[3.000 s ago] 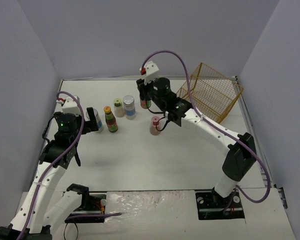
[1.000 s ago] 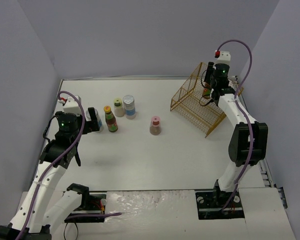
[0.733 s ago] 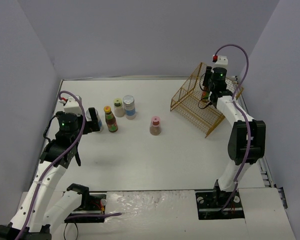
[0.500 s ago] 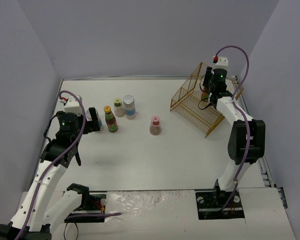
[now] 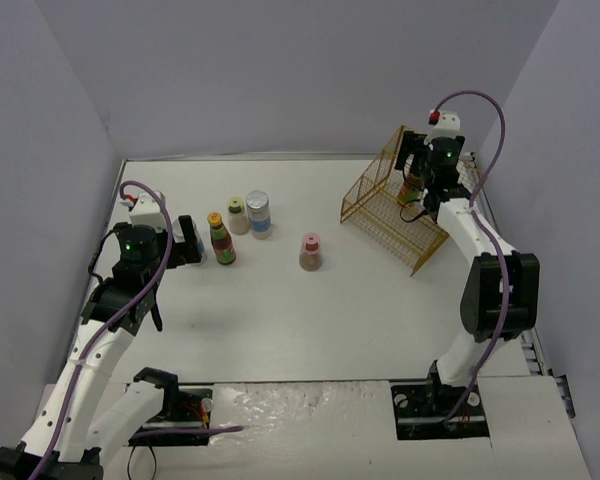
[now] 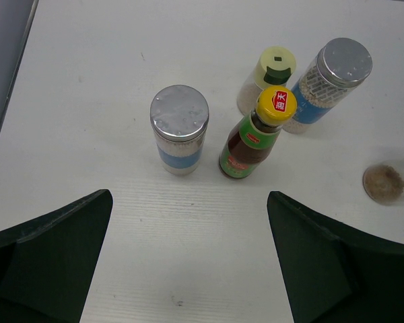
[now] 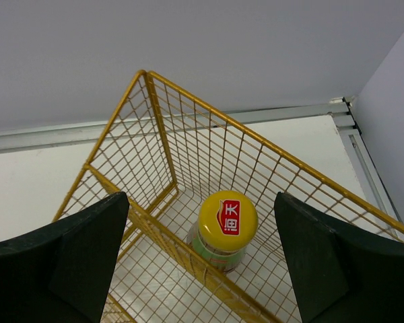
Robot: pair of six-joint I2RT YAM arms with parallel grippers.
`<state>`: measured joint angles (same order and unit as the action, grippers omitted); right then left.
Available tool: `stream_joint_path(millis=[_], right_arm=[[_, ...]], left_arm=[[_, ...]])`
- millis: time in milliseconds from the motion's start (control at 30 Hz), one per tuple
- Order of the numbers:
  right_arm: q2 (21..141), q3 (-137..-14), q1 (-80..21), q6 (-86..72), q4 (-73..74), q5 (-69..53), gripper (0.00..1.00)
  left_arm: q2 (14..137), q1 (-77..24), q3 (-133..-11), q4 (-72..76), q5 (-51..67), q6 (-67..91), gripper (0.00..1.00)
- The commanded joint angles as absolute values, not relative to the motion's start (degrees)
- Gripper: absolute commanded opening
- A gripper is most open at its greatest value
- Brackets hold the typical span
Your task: Organize the condiment bottles
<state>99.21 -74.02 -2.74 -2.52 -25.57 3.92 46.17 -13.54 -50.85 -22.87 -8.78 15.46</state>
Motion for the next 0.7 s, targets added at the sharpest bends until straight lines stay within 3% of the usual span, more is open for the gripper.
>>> stream_joint_path(millis=[0,300,667], right_arm=[[90.16,-77.20,-3.64,-2.55,-24.63,-0.44,0.87],[80.64,-74.96,-15.99,-0.53,-14.73,-5.73,0.94],[83.40,-68.93,-40.29,0.73,-23.87,-3.81,0.98]], left_arm=[[46.02,-13.80,-51.77,-18.90,-8.00,15.47,0.97],[45.98,-13.64,-51.70,-18.47,-6.36,15.03,0.97],[44.40,-13.27,-51.23,-17.92,-5.71,14.22,0.97]])
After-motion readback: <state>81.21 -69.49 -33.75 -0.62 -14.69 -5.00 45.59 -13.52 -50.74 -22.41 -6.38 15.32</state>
